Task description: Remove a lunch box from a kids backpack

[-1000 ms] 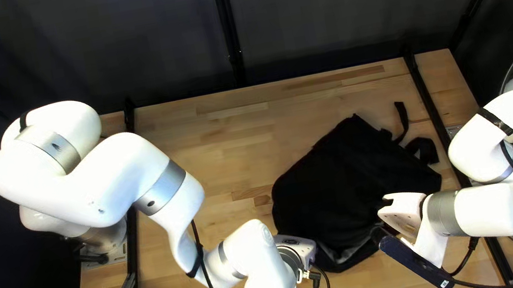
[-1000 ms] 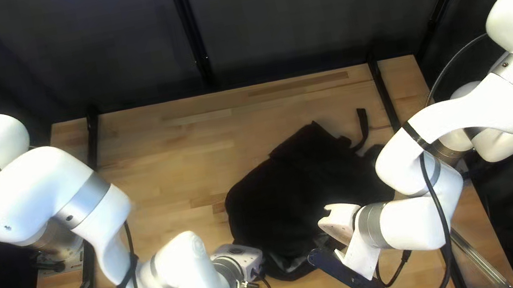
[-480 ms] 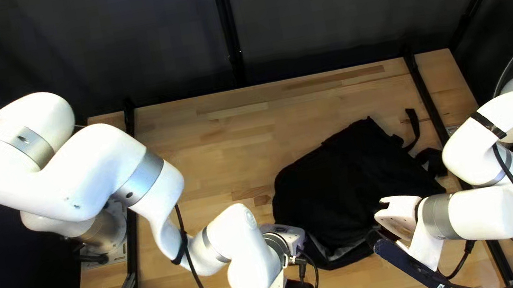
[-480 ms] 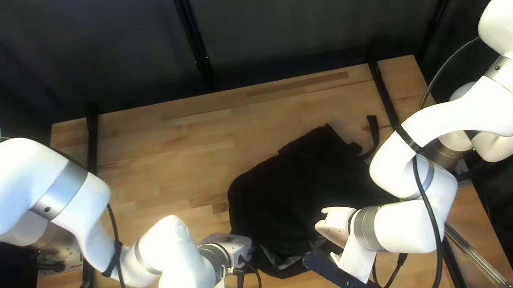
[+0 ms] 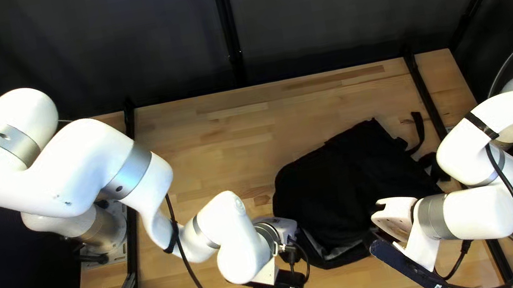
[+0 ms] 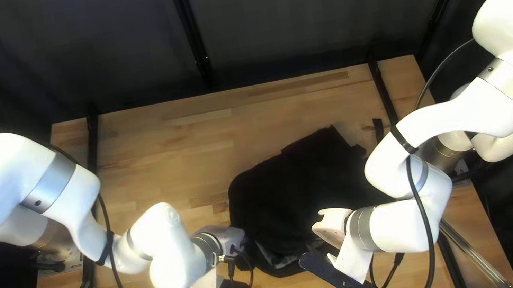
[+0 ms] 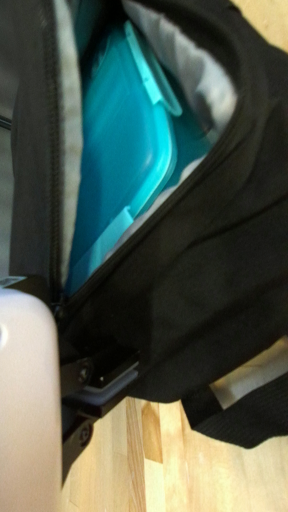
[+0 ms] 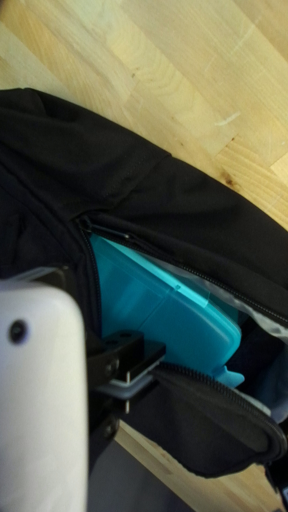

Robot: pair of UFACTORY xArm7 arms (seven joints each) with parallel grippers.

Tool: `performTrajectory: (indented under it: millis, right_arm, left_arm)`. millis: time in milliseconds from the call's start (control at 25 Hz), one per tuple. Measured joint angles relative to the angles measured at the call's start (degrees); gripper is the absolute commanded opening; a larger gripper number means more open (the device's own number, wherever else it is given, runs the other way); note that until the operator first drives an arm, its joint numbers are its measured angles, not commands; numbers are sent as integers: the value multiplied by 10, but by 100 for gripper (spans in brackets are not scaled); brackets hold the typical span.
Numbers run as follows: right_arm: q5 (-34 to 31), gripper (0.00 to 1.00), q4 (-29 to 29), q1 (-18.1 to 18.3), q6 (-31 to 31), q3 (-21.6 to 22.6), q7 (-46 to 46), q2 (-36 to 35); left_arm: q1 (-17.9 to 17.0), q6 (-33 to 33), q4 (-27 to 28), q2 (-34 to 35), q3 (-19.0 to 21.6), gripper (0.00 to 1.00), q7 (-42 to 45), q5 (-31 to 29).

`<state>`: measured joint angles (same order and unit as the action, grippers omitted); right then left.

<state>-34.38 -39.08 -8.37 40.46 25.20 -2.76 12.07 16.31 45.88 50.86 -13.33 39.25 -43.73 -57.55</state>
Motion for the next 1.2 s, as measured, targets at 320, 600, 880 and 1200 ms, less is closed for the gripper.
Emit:
performTrajectory:
  millis: [320,600,880,1200]
  right_arm:
    - [-30,0,-13,12,-35,-3,-14,-40]
    - [-43,0,-13,16,-62,-5,-22,-58]
    - [-57,0,-25,24,-88,-10,-24,-89]
    - [-48,0,-23,25,-99,-13,-12,-93]
  left_arm:
    - [23,-32,-24,25,-4,0,-18,18]
    - [43,-59,-50,46,-11,0,-27,29]
    - [56,-78,-61,61,-16,0,-42,41]
    - [80,-120,-85,92,-29,0,-71,55]
